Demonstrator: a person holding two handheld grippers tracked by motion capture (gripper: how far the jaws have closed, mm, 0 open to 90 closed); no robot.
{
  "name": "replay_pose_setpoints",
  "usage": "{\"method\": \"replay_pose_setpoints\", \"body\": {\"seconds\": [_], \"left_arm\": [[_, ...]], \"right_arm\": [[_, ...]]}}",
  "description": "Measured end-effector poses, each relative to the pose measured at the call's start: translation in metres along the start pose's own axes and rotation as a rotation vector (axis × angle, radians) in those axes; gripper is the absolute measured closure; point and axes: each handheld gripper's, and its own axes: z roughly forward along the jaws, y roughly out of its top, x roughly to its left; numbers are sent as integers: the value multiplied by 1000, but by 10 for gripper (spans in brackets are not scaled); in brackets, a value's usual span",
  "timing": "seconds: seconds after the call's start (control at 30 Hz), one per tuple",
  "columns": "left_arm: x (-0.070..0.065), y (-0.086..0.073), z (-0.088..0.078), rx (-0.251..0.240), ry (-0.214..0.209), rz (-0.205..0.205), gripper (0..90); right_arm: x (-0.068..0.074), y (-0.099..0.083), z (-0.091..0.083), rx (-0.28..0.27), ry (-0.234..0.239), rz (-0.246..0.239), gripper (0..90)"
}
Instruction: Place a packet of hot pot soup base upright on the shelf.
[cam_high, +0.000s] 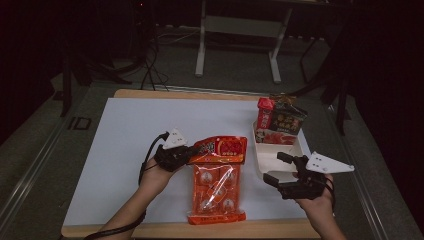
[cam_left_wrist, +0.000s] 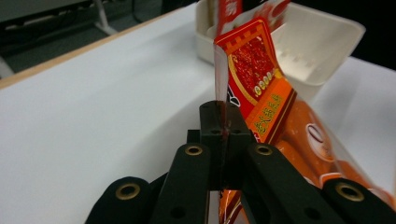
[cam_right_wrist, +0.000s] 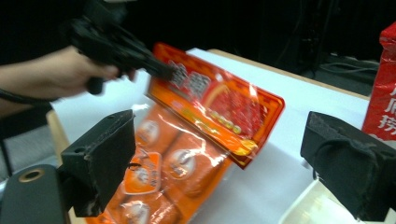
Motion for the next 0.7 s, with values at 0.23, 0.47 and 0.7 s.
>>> {"method": "replay_pose_setpoints", "body": {"seconds": [0.23, 0.47, 0.7], "left_arm": [[-15, 9, -18, -83, -62, 35, 900], [-30, 17, -27, -129, -94, 82, 900], [-38, 18, -31, -172, -128, 106, 900]], "right_arm": [[-7, 5, 17, 11, 7, -3, 104], [-10, 4, 27, 18, 26, -1, 103], [-12, -1, 38, 49, 60, 22, 138]]}}
